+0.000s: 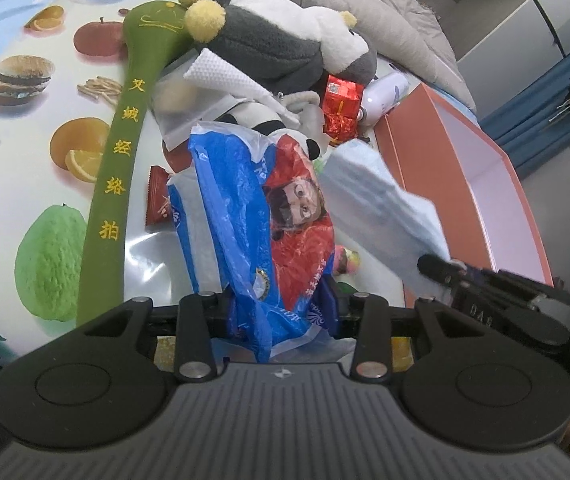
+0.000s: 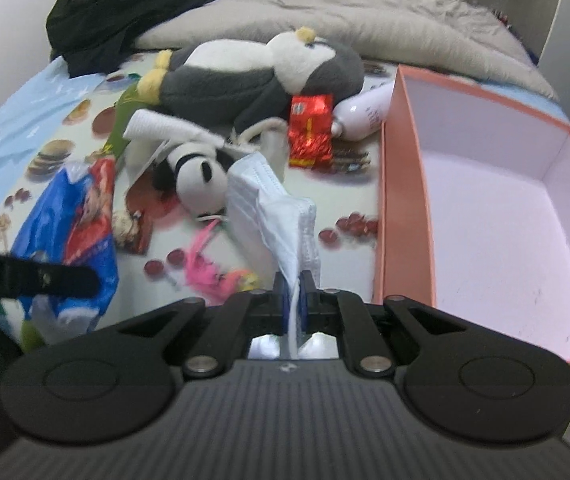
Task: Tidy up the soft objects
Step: 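Lift the bag and mask and carry both over the pink box, then open both grippers to drop the bag and mask into the box, then withdraw both tools and move toward the red candy packet and pink toy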
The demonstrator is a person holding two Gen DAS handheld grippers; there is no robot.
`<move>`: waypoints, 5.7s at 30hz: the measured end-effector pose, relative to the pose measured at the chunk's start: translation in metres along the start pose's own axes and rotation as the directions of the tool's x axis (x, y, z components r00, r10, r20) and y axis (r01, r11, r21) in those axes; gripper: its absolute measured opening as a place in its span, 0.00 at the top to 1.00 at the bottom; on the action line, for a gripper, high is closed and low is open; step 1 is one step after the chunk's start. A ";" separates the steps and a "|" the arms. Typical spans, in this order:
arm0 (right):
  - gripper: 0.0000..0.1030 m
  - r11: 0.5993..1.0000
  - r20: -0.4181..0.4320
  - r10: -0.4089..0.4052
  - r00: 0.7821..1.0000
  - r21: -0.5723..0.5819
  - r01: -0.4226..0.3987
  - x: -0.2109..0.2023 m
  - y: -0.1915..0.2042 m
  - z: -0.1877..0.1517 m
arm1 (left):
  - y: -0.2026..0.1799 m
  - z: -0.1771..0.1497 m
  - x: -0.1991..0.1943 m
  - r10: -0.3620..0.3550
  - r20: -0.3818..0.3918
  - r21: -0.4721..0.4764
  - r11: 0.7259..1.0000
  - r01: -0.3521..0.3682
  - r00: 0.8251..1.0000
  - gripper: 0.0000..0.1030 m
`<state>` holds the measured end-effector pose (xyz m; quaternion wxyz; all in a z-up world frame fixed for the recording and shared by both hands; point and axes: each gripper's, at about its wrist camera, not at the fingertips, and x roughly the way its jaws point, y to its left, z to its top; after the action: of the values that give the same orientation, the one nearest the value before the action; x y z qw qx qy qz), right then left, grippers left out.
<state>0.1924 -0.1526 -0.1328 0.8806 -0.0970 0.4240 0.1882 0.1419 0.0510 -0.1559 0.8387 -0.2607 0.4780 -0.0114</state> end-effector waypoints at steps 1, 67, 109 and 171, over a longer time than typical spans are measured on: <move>0.91 1.000 0.007 -0.003 1.000 -0.001 0.003 0.001 0.001 0.003 | 0.000 0.001 0.000 -0.001 0.000 0.000 1.000 0.001 1.000 0.57; 0.89 0.872 0.005 -0.145 0.989 0.473 0.125 -0.010 -0.249 0.007 | -0.324 0.106 0.194 -0.075 -0.239 0.462 0.868 0.181 0.968 0.56; 0.55 0.932 0.295 -0.152 0.943 0.361 0.038 -0.162 -0.130 0.014 | -0.250 0.063 -0.058 -0.223 0.119 0.553 0.824 0.122 0.968 0.36; 0.33 0.975 -0.037 0.144 0.989 0.177 -0.136 -0.025 0.018 -0.036 | 0.004 0.026 -0.017 0.231 0.025 0.332 0.916 -0.226 0.973 0.36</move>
<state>0.1448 -0.1541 -0.1359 0.8593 0.0058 0.4665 0.2095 0.1523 0.0704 -0.1334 0.8626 -0.0578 0.5025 0.0042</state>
